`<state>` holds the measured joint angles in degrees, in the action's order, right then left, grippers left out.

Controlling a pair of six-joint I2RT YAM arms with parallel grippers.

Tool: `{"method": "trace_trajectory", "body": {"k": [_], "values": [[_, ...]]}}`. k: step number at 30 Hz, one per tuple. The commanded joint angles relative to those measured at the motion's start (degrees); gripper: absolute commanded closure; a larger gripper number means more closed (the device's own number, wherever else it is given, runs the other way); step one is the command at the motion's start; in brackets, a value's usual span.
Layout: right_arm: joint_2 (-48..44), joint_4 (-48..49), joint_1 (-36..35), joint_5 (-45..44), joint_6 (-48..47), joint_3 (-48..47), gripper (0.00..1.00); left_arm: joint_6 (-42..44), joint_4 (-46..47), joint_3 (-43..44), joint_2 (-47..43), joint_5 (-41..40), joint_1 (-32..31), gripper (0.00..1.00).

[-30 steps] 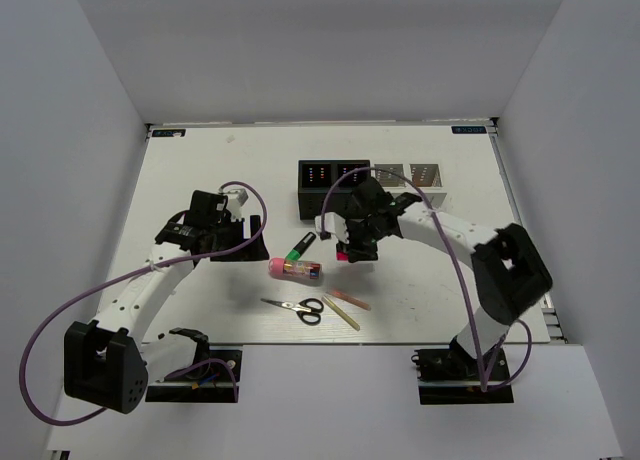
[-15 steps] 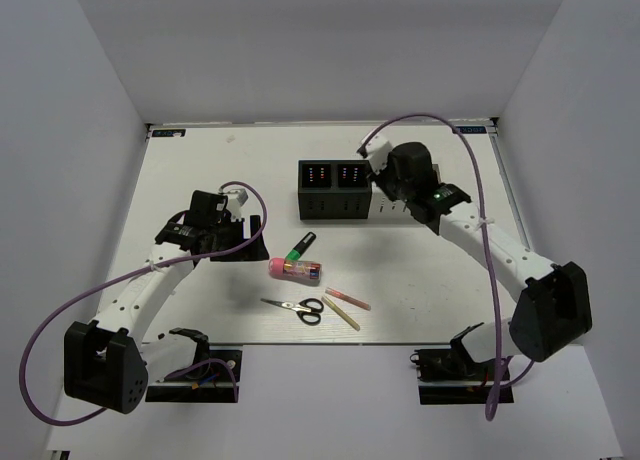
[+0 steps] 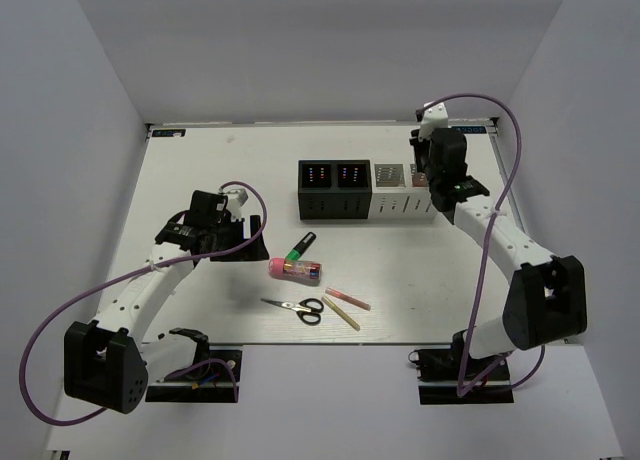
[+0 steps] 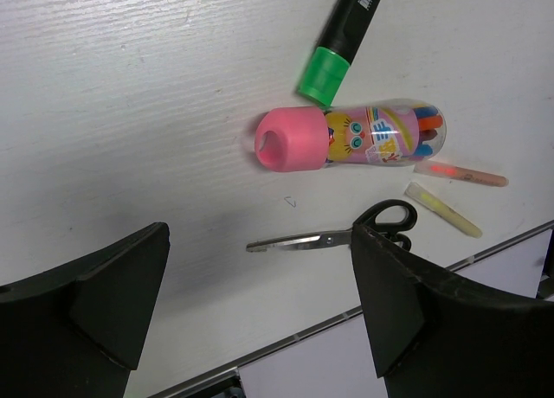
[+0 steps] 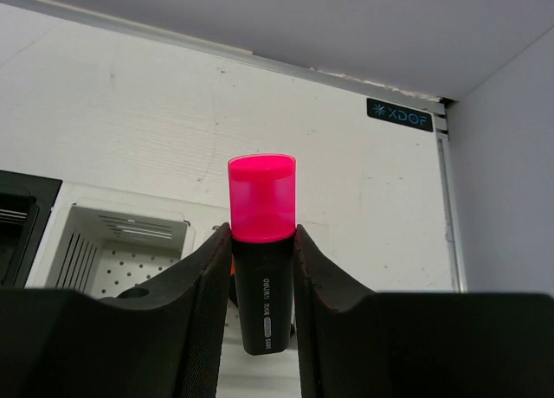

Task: Sort the stationery into containers
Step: Place the stationery into the container

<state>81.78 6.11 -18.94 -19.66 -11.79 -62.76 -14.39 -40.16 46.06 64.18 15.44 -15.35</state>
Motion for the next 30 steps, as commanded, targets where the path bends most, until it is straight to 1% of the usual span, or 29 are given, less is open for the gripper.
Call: {"method": "trace_trajectory", "body": {"k": [1, 6, 12, 14, 17, 18, 19, 20, 21, 22, 23, 24, 26, 28, 29, 30], "values": [[2.5, 9.6, 1.8, 3.7, 4.1, 1.8, 1.00, 0.7, 0.0, 1.7, -0.5, 0.0, -0.1, 0.03], [4.9, 15.2, 3.6, 9.4, 5.6, 4.0, 1.00, 0.8, 0.0, 1.7, -0.3, 0.0, -0.1, 0.03], [8.2, 26.7, 6.6, 11.8, 3.2, 7.5, 1.00, 0.8, -0.1, 1.7, 0.2, -0.1, 0.0, 0.03], [8.7, 28.1, 7.8, 12.9, 3.5, 7.8, 1.00, 0.8, 0.0, 1.7, 0.4, -0.1, -0.1, 0.03], [8.1, 27.5, 9.0, 16.6, 5.2, 9.4, 1.00, 0.7, -0.2, 1.8, 0.4, 0.2, -0.1, 0.03], [8.1, 27.2, 9.4, 19.1, 5.4, 9.8, 1.00, 0.7, 0.0, 1.8, 0.6, 0.1, 0.0, 0.03], [7.7, 26.9, 9.6, 21.7, 5.5, 10.4, 0.96, 0.7, 0.0, 1.7, 0.7, 0.2, 0.0, 0.03], [7.5, 25.6, 9.9, 22.6, 5.4, 10.6, 0.81, 0.7, 0.0, 1.8, 0.7, 0.1, -0.1, 0.03], [7.3, 25.1, 10.0, 25.2, 5.4, 10.6, 0.70, 0.7, -0.1, 1.8, 0.8, 0.0, 0.0, 0.03], [7.4, 24.7, 10.2, 25.9, 5.6, 10.4, 0.58, 0.7, 0.0, 1.7, 0.9, 0.3, 0.0, 0.03], [7.4, 23.3, 10.6, 26.9, 5.6, 10.4, 0.50, 0.8, -0.1, 1.8, 0.8, 0.3, 0.0, 0.03], [7.2, 23.0, 10.9, 27.3, 5.7, 10.2, 0.40, 0.7, -0.1, 1.7, 0.8, 0.4, -0.1, 0.03], [6.8, 22.0, 11.0, 28.5, 6.2, 9.9, 0.32, 0.6, 0.0, 1.8, 0.8, 0.4, -0.1, 0.03], [6.6, 21.6, 11.3, 28.8, 6.1, 9.7, 0.30, 0.9, 0.0, 1.7, 0.9, 0.6, 0.0, 0.03], [6.0, 21.1, 11.6, 28.7, 6.2, 9.6, 0.34, 0.8, -0.1, 1.8, 0.9, 0.7, 0.0, 0.03], [5.9, 21.1, 11.8, 28.8, 6.3, 9.5, 0.45, 0.8, 0.0, 1.8, 1.0, 0.8, -0.1, 0.03]]}}
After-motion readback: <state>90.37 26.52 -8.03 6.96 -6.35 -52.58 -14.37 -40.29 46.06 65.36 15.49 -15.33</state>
